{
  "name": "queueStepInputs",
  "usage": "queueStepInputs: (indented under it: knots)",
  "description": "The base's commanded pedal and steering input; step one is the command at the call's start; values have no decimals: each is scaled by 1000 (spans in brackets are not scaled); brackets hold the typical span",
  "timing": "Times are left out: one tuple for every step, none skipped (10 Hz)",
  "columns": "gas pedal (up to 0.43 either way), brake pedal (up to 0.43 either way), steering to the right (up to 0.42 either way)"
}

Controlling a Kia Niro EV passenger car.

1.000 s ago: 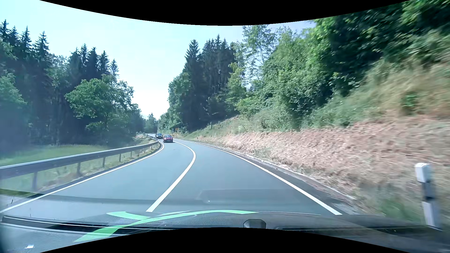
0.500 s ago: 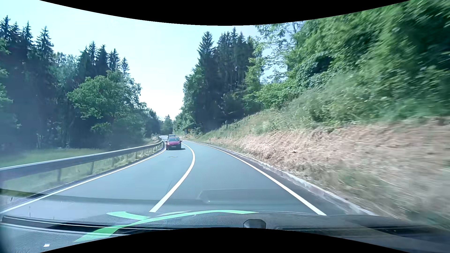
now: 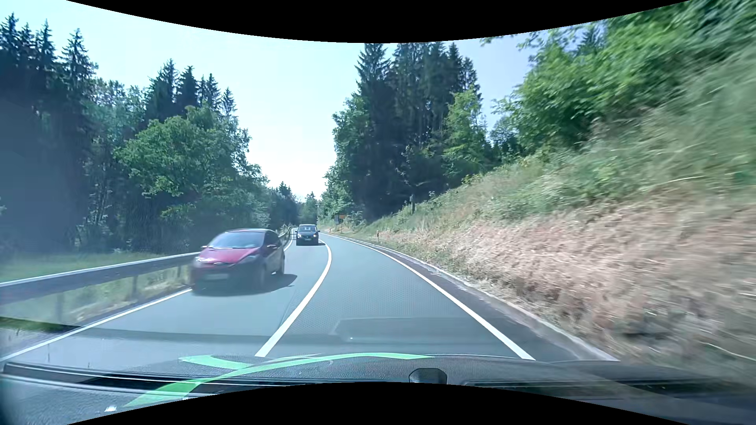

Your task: Follow the waypoints while adhering to traffic rules and regulations

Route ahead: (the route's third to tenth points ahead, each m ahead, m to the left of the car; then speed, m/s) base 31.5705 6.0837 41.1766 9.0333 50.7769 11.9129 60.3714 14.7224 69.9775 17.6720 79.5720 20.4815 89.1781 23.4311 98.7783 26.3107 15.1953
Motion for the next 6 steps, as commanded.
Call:
queueStepInputs:
  knots:
    - [189,0,-59]
    - [197,0,-57]
    - [197,0,-56]
    - [197,0,-55]
    - [209,0,-54]
    - [209,0,-52]
